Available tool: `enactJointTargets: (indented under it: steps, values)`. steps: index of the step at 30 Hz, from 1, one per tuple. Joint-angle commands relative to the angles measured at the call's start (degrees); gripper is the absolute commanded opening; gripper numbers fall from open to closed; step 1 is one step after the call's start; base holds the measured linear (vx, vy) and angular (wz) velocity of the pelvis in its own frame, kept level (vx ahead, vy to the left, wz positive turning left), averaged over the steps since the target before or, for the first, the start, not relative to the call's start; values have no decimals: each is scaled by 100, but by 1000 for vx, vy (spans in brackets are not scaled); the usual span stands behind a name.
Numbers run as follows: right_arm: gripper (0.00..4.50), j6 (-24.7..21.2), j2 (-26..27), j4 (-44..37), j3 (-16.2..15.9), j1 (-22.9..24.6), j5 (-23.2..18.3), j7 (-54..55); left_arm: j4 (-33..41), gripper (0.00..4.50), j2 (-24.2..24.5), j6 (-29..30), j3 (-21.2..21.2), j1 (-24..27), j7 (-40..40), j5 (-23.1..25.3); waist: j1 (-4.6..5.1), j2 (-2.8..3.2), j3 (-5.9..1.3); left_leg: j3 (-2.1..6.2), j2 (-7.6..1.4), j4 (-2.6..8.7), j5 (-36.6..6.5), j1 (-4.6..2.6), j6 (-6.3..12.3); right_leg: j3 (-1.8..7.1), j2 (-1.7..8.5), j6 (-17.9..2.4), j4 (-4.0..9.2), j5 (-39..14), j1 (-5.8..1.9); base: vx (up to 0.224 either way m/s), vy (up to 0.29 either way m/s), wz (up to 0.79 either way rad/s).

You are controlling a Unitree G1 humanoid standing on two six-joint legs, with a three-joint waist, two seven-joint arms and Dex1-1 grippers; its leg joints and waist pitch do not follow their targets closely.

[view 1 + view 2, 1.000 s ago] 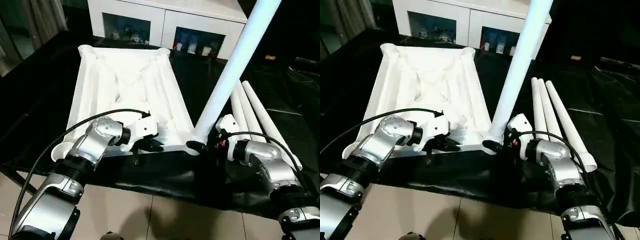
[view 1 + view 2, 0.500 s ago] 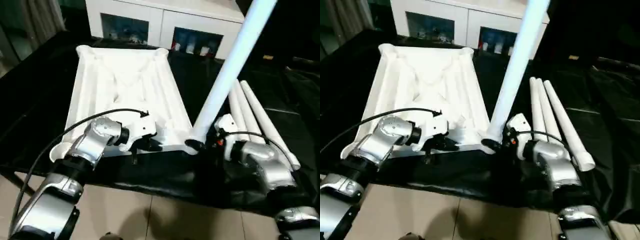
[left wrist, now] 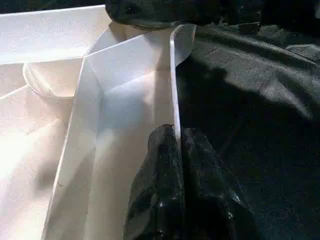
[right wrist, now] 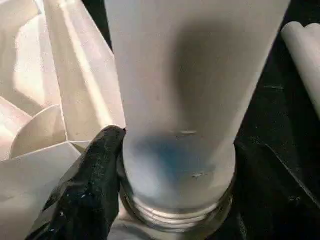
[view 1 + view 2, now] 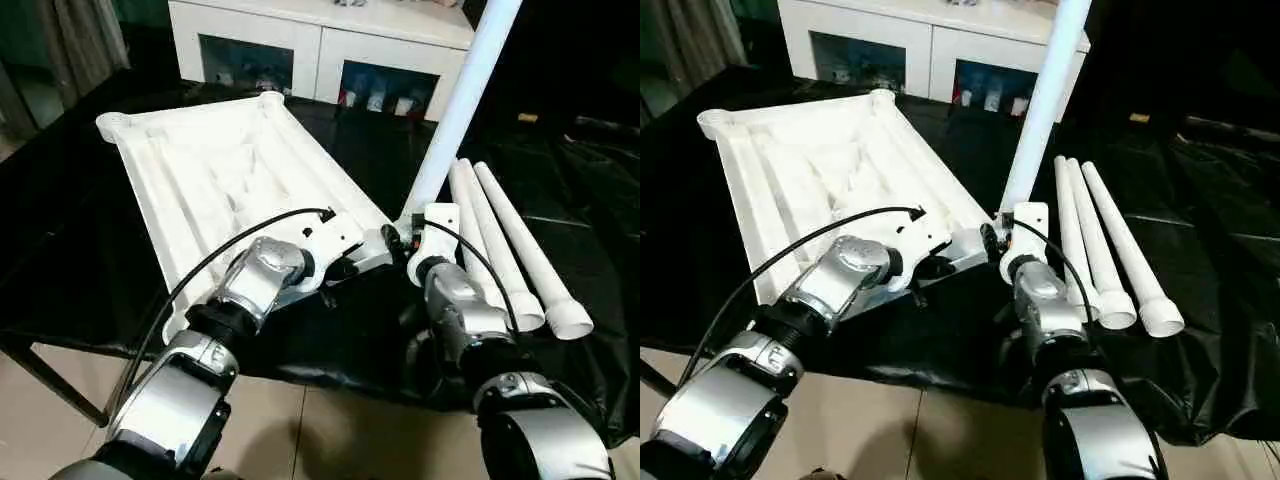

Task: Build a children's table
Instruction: Rotate leg to tighten

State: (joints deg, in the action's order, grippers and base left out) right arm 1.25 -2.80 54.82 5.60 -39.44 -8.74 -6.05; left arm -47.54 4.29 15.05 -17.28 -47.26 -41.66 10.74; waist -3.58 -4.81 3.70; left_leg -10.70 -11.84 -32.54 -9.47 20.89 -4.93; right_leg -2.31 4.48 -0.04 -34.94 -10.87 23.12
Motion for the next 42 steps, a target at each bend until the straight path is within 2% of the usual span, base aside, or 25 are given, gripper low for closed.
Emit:
enactJointTargets:
  steps: [1, 4, 6, 8, 9, 11, 12, 14, 16, 17, 20, 24, 32, 34, 37, 39, 42]
  values:
    - [339, -59, 247, 176, -95, 73, -153, -802, -60, 0, -80, -103, -75, 74, 104, 60, -7, -2, -312, 30, -113, 379, -1556, -37, 188, 194, 315, -935, 481, -1399, -195, 0, 0, 0]
    - [349, -25, 181, 122, -107, 76, -151, -1015, 0, 0, 5, -187, -109, 126, -45, 62, 2, 0, -306, 36, -115, 386, -1507, -17, 227, 187, 317, -967, 479, -1397, -200, 0, 0, 0]
    - [383, 22, 117, 113, -137, 65, -136, -1198, 22, 0, 63, -278, -134, 160, -160, 28, 16, -4, -304, 40, -118, 389, -1541, -15, 219, 182, 328, -966, 495, -1551, -201, 0, 0, 0]
    - [384, 0, -26, 4, -270, 120, -77, -1538, 97, 0, 163, -358, -165, 245, -402, -33, 17, -11, -302, 37, -120, 386, -1554, -12, 241, 181, 328, -978, 503, -1601, -205, 0, 0, 0]
    - [390, -79, -223, -190, -473, 233, -24, -2008, 204, 0, 297, -546, -204, 363, -739, -107, 19, -8, -300, 35, -122, 386, -1538, -8, 247, 187, 335, -979, 505, -1600, -202, 0, 0, 0]
    - [404, -116, -396, -381, -635, 353, -6, -2414, 287, 0, 417, -705, -238, 452, -992, -148, 13, -21, -290, 49, -126, 399, -1494, 21, 305, 177, 345, -917, 527, -1791, -224, 0, 0, 0]
    - [404, -124, -612, -648, -771, 522, 2, -2917, 409, 0, 570, -870, -273, 560, -1328, -205, -6, -26, -297, 40, -136, 388, -1479, -15, 315, 183, 348, -927, 535, -1792, -204, 0, 0, 0]
    - [404, -139, -906, -996, -858, 726, -20, -3504, 622, 0, 782, -990, -324, 703, -1808, -302, -36, -33, -296, 38, -153, 386, -1292, 4, 424, 190, 344, -1011, 494, -1488, -226, 0, 0, 0]
    - [404, -156, -1077, -1187, -872, 824, -55, -3802, 772, 0, 905, -1126, -351, 794, -2133, -405, -45, -24, -312, 27, -157, 372, -1202, -10, 445, 193, 339, -1088, 464, -1297, -221, 0, 0, 0]
    - [404, -176, -1156, -1253, -846, 849, -84, -3928, 839, 0, 977, -1135, -370, 828, -2257, -425, -29, -18, -326, 20, -159, 366, -1019, -7, 470, 190, 322, -1251, 406, -896, -234, 0, 0, 0]
    - [404, -220, -1346, -1382, -822, 889, -150, -4206, 946, 0, 1102, -1155, -393, 882, -2439, -439, -54, 5, -329, 6, -171, 347, -981, -37, 526, 192, 324, -1392, 379, -643, -228, 0, 0, 0]
    - [404, -317, -1557, -1634, -819, 958, -289, -4566, 1072, 0, 1217, -1204, -364, 958, -2697, -496, -85, -2, -332, -3, -164, 350, -1044, -35, 494, 197, 328, -1377, 379, -703, -240, 0, 0, 0]
    - [404, -309, -1665, -1753, -916, 1049, -233, -4986, 1216, 0, 1303, -1192, -337, 1020, -2899, -535, -137, -15, -351, -20, -163, 333, -1017, -53, 452, 203, 336, -1343, 372, -764, -239, 0, 0, 0]
    - [379, -353, -1688, -1792, -963, 1075, -244, -5056, 1217, 0, 1319, -1191, -334, 1021, -2914, -541, -142, -10, -356, -20, -162, 329, -956, -49, 463, 203, 337, -1349, 363, -696, -244, 0, 0, 0]
    - [364, -370, -1695, -1788, -985, 1082, -190, -5056, 1227, 0, 1322, -1185, -321, 1029, -2932, -529, -144, -2, -360, -24, -157, 321, -893, -52, 484, 201, 328, -1388, 349, -567, -245, 0, 0, 0]
    - [334, -385, -1683, -1784, -971, 1076, -184, -5067, 1231, 0, 1324, -1180, -314, 1029, -2943, -522, -148, -1, -366, -25, -155, 314, -861, -51, 507, 201, 330, -1410, 339, -499, -253, 0, 0, 0]
    - [323, -378, -1671, -1752, -960, 1057, -161, -5080, 1215, 0, 1328, -1183, -313, 1013, -2956, -514, -151, 10, -370, -25, -155, 310, -845, -54, 507, 199, 328, -1428, 332, -460, -255, 0, 0, 0]
